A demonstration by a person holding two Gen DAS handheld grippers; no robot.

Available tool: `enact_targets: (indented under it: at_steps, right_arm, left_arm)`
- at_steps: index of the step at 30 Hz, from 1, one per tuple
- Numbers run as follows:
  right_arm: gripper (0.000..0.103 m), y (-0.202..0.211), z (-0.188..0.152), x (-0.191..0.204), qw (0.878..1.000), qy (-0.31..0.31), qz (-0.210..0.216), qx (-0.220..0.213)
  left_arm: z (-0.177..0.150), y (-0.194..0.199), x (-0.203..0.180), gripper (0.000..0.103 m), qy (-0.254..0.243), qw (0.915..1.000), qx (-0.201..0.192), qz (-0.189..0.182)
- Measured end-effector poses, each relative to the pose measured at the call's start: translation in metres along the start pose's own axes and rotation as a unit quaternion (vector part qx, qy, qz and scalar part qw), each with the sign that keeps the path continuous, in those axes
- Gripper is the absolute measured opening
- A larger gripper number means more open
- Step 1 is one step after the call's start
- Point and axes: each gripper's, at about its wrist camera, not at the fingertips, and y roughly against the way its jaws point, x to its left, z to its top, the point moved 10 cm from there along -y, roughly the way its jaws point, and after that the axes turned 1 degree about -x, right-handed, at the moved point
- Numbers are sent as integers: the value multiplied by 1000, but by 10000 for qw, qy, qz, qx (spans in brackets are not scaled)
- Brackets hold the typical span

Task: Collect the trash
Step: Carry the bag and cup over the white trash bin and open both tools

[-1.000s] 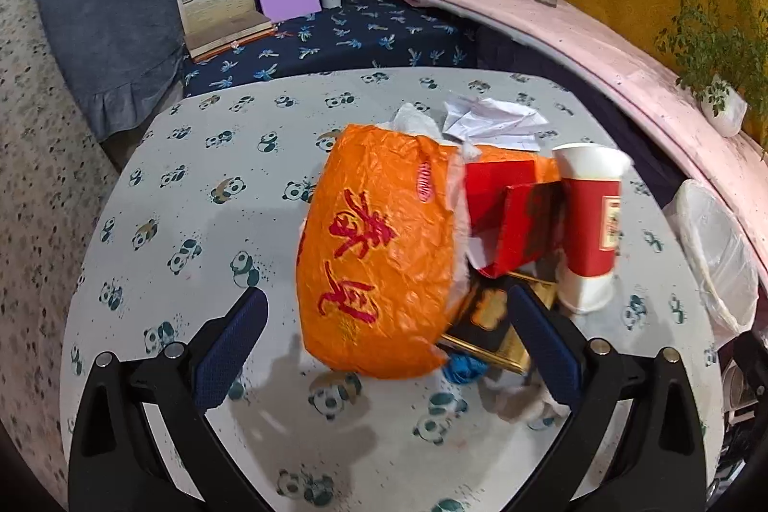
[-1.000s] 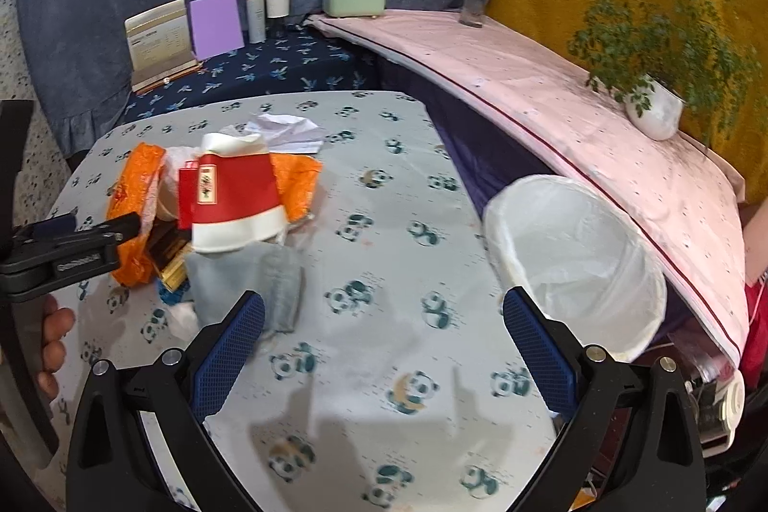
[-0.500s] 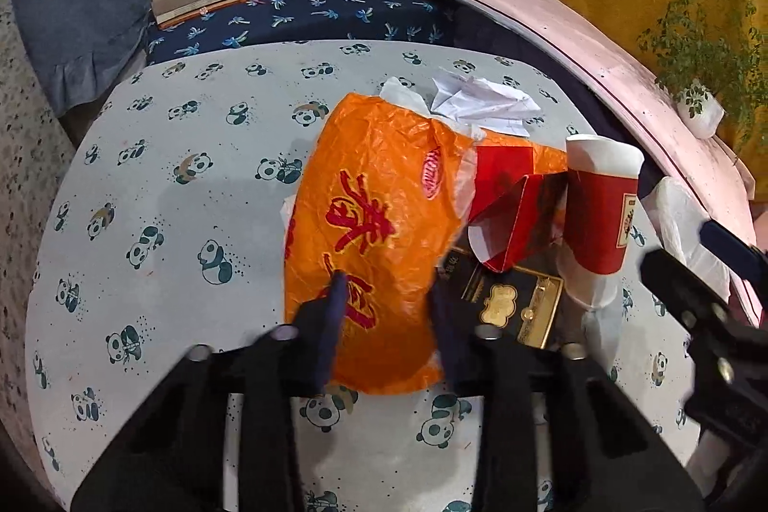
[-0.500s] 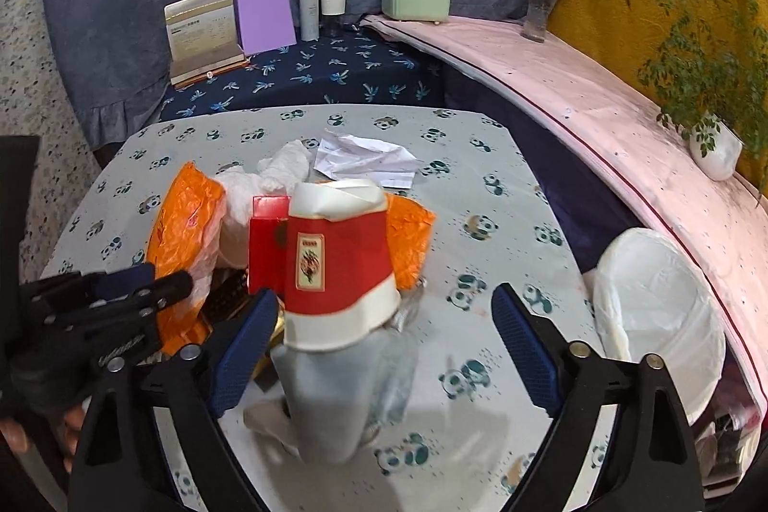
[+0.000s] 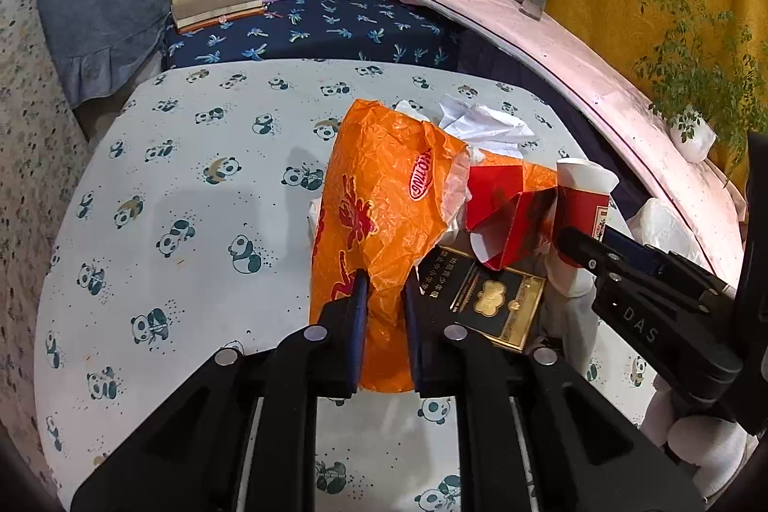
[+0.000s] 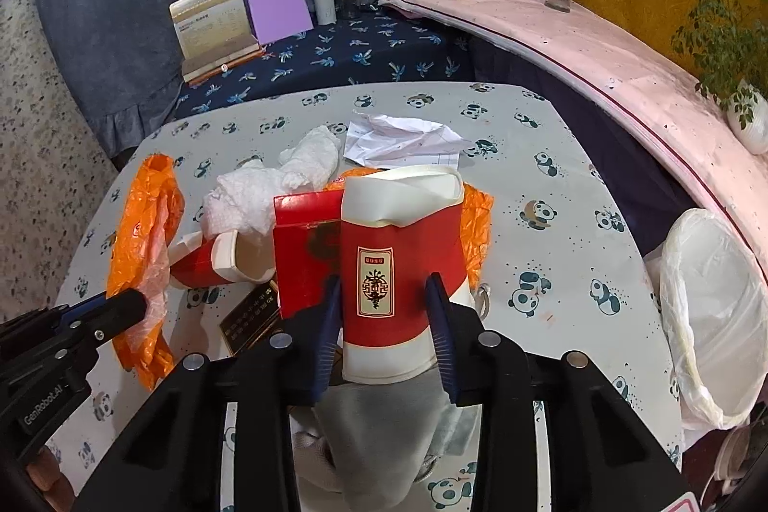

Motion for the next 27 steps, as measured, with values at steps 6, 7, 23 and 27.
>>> enact_targets:
  at_steps: [6,7,23,27]
  right_arm:
    - [33,21,10,-14,9995,-176,64,-256]
    - [33,26,12,-18,9993,-208,63,-310]
    - [33,99,16,-137,9893,-948,-526,-972]
    - [33,113,5,-180,9841,-1187,-806,-1043]
  left_arm:
    - [7,13,-18,14,-103,9999,-127,-55]
    - [8,16,-24,14,-141,9997,-157,-84]
    - [17,30,-169,14,-1021,9902,-334,-897]
    - [13,27,-223,14,-1323,9831,-288,-1236]
